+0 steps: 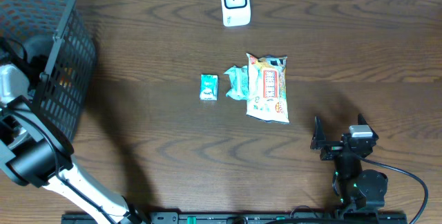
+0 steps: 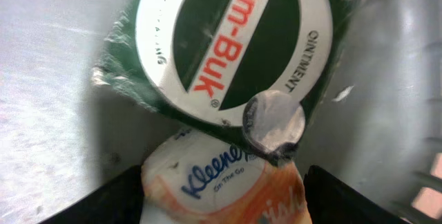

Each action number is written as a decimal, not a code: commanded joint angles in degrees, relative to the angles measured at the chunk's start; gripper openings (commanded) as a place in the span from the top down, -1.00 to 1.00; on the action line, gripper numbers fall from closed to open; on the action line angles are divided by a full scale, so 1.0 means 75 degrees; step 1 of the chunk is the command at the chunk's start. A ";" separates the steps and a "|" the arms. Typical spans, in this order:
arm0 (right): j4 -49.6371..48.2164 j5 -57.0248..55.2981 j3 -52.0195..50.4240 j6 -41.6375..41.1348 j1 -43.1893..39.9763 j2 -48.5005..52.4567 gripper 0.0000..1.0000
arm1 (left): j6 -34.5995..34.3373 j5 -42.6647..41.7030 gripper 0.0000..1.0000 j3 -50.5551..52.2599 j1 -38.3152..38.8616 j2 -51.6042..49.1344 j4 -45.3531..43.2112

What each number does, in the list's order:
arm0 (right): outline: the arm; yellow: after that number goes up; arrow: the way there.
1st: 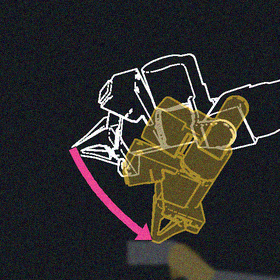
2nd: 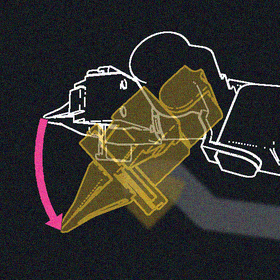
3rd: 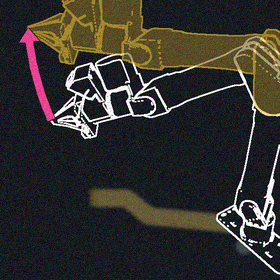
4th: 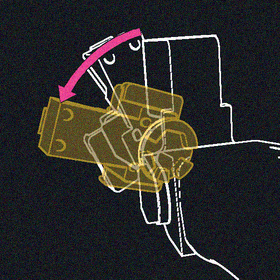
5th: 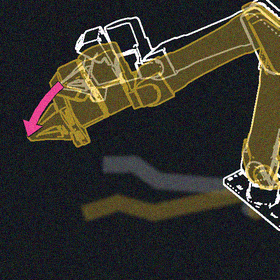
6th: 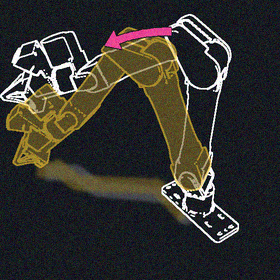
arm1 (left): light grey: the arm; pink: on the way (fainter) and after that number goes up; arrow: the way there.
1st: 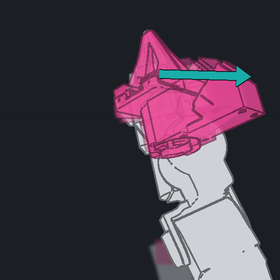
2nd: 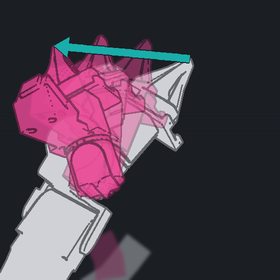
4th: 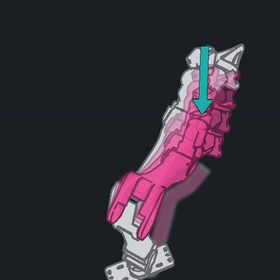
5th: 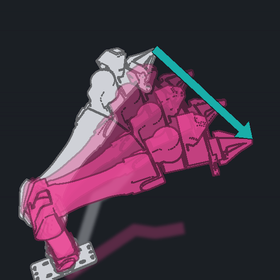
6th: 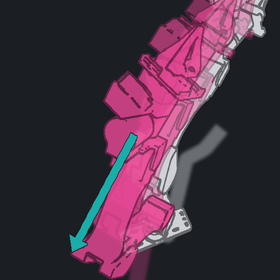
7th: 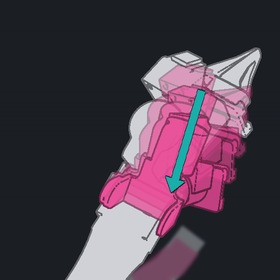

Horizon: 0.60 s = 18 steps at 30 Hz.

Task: Scan the item barcode
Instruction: 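Reach the left gripper toward the orange Kleenex pack in the basket, then grasp the orange Kleenex pack with the left gripper and lift it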

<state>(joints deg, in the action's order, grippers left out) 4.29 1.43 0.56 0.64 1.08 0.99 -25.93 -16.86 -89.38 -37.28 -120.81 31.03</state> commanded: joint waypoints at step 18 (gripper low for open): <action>0.0017 -0.0058 -0.0026 -0.0020 0.0050 -0.0026 -0.99 | -0.0096 0.0280 0.85 0.0035 -0.0032 -0.0277 0.0396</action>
<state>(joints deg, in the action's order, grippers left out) 4.29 1.45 0.56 0.64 1.08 0.99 -27.03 -17.32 -90.15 -36.80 -121.73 31.73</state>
